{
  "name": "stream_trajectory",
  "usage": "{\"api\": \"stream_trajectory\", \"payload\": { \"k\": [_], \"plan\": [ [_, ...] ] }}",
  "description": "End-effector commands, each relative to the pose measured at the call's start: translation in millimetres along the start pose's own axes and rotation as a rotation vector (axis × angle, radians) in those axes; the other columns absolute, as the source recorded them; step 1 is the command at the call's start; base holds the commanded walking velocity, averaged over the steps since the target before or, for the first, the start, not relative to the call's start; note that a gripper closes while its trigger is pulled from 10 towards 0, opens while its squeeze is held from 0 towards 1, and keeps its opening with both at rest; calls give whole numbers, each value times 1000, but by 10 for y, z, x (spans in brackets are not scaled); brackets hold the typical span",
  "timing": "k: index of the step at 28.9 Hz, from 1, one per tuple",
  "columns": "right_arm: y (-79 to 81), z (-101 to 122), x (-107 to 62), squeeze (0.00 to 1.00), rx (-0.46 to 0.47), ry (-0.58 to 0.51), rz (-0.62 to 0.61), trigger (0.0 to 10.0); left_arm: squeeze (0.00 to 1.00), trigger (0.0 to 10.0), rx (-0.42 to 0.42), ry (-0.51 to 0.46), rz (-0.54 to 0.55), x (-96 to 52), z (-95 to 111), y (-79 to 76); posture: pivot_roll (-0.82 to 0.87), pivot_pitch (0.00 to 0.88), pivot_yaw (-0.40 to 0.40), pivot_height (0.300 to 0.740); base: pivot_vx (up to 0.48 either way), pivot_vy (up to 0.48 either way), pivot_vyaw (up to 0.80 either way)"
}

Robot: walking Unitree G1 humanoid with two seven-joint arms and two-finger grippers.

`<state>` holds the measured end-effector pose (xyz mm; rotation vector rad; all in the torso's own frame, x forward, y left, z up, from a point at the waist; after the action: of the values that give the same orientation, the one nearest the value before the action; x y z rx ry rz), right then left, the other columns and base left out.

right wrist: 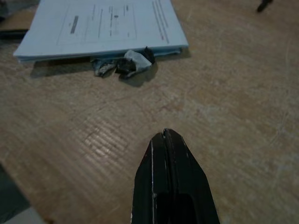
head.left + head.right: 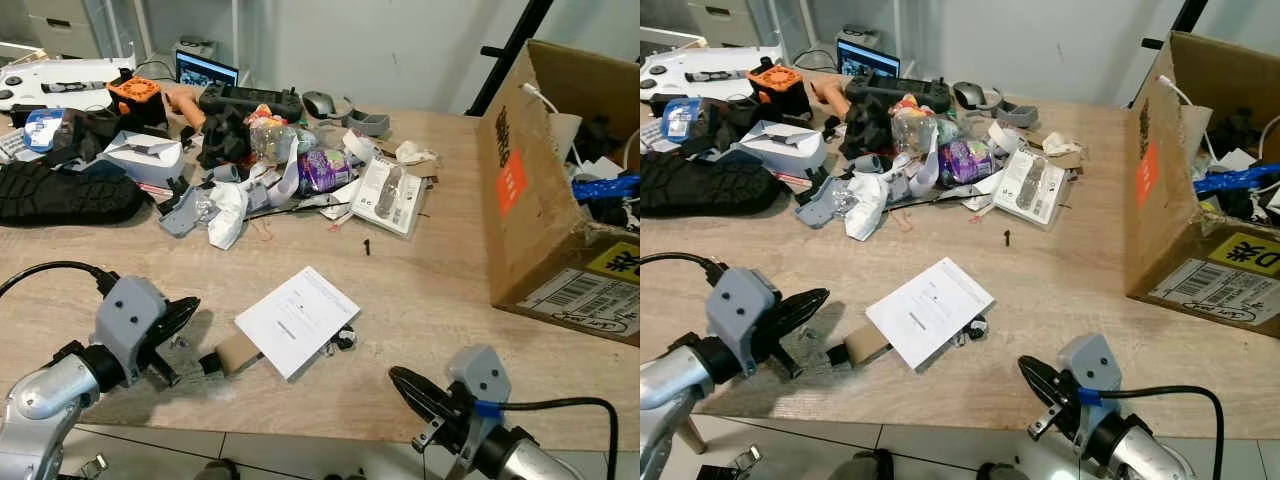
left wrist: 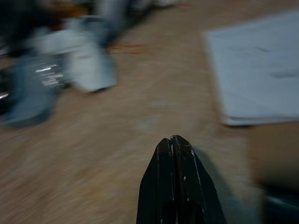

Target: Picking trash to rubbish bin

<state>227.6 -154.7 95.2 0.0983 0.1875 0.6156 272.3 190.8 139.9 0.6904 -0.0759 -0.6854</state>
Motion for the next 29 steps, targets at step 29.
{"api": "stream_trajectory", "payload": {
  "k": [29],
  "plan": [
    [146,155,26,0,3,-44,21,10000,0,10000,130,29,-405,-162,-76,-361,41,229,-42,740,0,0,0]
  ]
}}
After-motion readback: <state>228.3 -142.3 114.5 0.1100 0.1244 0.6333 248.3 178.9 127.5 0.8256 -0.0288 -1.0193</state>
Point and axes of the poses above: a point about 5 cm out from each wrist's last joint towards the gripper, its own x axis pointing out of the wrist towards the gripper, its own z axis along the axis of the wrist's last joint, y = z × x, the point moved 4 cm from there along x, pointing out of the wrist towards the gripper, and after that the axes turned 13 degrees about x, right-handed, at the moved point
